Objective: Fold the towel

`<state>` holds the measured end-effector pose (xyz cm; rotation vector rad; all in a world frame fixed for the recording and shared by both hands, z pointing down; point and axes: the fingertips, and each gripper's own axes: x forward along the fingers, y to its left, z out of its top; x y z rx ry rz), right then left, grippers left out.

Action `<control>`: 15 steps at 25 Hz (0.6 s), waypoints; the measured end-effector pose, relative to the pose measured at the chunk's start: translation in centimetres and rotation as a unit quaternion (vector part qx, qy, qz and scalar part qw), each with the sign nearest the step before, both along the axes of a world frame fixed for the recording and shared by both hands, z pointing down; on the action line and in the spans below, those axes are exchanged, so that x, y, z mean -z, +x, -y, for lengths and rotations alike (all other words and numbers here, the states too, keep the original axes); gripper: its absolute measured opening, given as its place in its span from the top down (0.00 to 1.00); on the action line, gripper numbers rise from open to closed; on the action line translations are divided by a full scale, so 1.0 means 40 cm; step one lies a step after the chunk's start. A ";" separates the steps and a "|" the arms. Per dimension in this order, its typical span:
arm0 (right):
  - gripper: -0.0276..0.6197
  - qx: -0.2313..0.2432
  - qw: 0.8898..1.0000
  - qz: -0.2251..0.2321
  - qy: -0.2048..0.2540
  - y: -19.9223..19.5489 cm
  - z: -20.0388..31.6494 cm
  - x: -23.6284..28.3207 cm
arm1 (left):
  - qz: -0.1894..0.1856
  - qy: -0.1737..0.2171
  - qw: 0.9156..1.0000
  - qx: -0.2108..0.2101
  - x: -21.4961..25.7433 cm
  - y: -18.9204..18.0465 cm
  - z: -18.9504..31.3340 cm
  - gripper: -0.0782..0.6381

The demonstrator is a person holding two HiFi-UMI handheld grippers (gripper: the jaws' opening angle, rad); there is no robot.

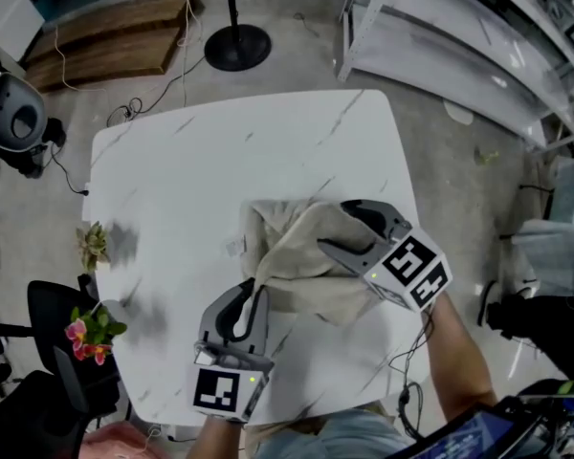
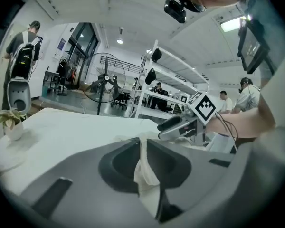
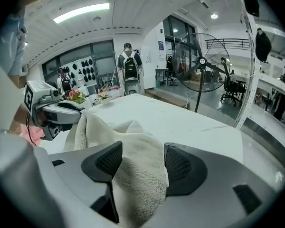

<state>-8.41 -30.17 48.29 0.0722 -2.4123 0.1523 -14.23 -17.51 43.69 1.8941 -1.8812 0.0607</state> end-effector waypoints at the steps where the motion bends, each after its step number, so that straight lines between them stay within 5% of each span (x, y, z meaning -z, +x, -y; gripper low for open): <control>1: 0.51 0.004 1.000 0.000 0.002 -0.001 0.001 0.004 | -0.005 0.010 1.000 -0.008 0.015 0.004 -0.002 0.82; 6: 0.47 0.089 0.995 0.021 0.027 -0.034 -0.027 0.046 | 0.008 0.054 0.995 -0.082 0.083 0.052 -0.013 0.82; 10: 0.43 0.172 0.984 0.004 0.049 -0.041 -0.077 0.042 | 0.000 0.093 0.983 -0.158 0.130 0.110 -0.037 0.83; 15: 0.40 0.174 0.984 -0.020 0.027 -0.033 -0.095 0.005 | -0.021 0.116 0.973 -0.201 0.162 0.138 -0.069 0.83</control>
